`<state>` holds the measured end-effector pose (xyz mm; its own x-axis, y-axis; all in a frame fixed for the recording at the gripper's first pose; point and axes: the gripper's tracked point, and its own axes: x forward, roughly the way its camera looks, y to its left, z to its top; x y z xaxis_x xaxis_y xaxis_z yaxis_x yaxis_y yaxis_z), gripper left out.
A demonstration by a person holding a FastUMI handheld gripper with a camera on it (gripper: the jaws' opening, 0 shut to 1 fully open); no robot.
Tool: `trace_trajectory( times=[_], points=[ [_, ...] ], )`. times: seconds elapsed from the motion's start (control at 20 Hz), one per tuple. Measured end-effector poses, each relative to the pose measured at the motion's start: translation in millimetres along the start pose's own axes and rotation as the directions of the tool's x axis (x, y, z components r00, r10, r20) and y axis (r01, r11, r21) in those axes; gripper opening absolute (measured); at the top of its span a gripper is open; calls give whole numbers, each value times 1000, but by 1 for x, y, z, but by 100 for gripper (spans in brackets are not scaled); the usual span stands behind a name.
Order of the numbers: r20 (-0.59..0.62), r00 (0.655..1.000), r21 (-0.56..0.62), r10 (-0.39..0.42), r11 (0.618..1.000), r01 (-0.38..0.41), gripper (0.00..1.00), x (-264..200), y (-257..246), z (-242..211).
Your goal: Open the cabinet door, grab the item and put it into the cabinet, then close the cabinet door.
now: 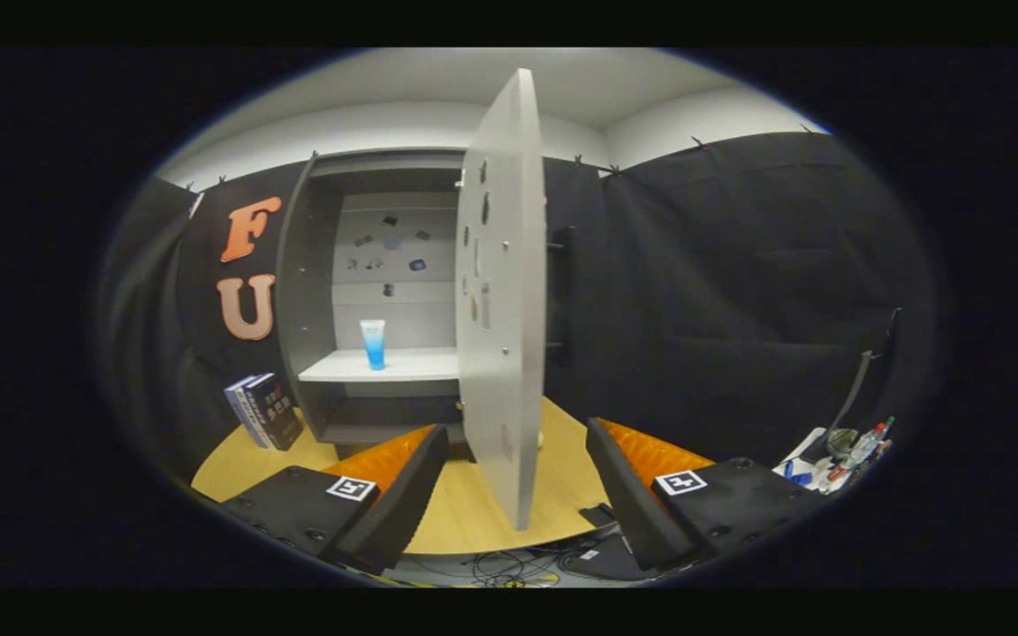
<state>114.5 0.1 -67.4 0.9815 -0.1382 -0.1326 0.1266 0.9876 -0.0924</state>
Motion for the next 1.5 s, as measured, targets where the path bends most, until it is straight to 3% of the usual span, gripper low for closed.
trace_trajectory(
  times=[0.2, 0.4, 0.7, 0.95, 1.5],
  points=[
    [-2, 994, -41, -113, 993, 113, 99, 25, -52, -16],
    [-38, 988, -5, -147, 989, 147, 99, 52, -74, -37],
    [-68, 994, 44, -83, 995, 86, 99, 77, -56, -55],
    [-55, 996, 60, -71, 995, 74, 92, 78, -46, -57],
    [-60, 996, 103, 67, 993, -60, 95, 59, 71, -61]
  ],
)
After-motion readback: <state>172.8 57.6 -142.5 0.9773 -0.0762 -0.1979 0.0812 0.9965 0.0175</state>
